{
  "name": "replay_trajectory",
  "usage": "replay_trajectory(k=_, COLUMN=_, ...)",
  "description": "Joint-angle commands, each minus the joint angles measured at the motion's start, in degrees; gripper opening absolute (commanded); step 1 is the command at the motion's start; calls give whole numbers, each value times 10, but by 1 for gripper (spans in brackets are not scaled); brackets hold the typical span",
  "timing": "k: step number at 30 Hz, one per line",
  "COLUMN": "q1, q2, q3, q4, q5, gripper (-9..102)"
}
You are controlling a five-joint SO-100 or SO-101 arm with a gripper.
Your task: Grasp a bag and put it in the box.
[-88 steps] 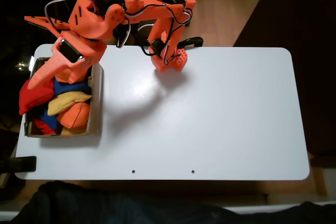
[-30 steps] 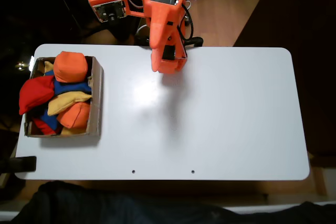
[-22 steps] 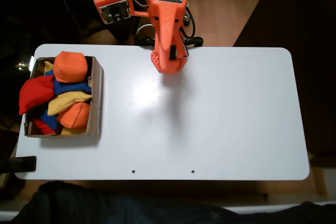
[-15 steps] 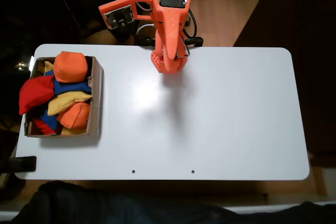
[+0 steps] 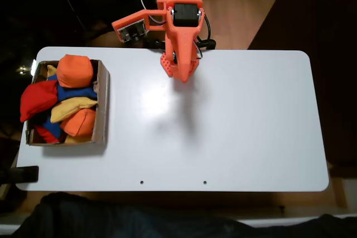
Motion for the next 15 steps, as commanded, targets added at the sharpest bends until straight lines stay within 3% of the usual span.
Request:
replay_trajectory(k=1, q1=-6, q2=6, q3=13, q4=-11, q5=3, gripper=0)
replay_trajectory(k=15, q1=-27, q2=25, q3=128, q4=-59, q5=34, gripper=0)
